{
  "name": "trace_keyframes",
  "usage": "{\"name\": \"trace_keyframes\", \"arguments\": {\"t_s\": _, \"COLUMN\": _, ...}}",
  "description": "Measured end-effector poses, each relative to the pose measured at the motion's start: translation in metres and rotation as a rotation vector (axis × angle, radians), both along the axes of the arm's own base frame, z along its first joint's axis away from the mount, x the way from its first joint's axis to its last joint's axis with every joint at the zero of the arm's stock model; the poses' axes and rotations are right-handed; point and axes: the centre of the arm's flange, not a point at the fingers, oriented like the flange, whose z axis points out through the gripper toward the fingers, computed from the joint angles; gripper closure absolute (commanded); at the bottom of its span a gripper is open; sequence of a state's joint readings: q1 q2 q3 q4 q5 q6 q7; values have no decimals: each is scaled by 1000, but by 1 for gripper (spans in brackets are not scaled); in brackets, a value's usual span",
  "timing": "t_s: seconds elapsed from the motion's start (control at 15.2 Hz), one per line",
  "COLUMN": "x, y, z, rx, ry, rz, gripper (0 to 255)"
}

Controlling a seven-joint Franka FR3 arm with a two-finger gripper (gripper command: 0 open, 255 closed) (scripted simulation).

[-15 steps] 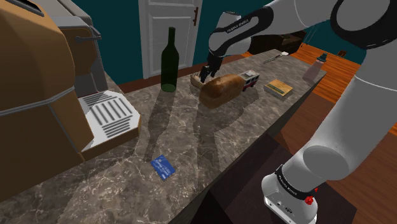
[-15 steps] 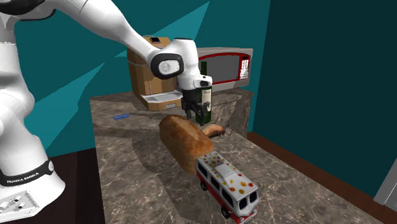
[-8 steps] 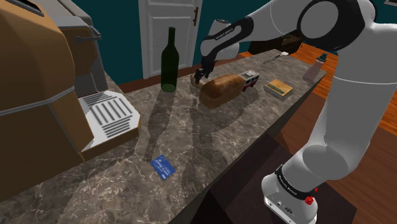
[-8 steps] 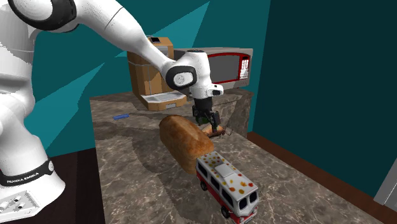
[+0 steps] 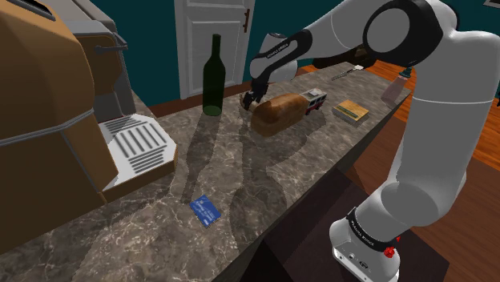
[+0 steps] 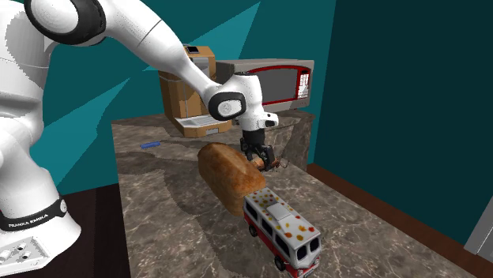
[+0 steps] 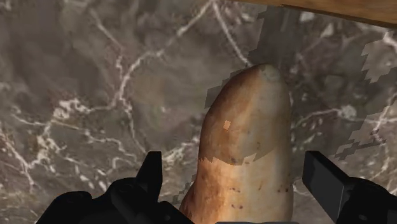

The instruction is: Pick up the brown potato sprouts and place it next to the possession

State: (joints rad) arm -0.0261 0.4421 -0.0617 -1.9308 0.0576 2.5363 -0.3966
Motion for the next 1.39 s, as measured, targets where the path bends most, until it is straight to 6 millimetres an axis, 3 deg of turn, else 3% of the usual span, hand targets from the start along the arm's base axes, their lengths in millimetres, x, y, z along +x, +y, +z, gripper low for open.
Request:
{"name": "trace_keyframes", "arguments": {"t_s": 0.2, "x": 0, "y": 0, "z": 0, "rx": 0, "ry": 0, "rz": 0, "gripper": 0}}
{"name": "trace_keyframes", "arguments": {"t_s": 0.26, "x": 0, "y": 0, "z": 0, "rx": 0, "ry": 0, "rz": 0, "gripper": 255}}
{"name": "trace_keyframes", "arguments": {"t_s": 0.92, "x": 0, "y": 0, "z": -1, "rx": 0, "ry": 0, "rz": 0, "gripper": 255}}
{"name": "trace_keyframes", "arguments": {"t_s": 1.39, "x": 1, "y": 0, "z": 32, "rx": 0, "ry": 0, "rz": 0, "gripper": 255}}
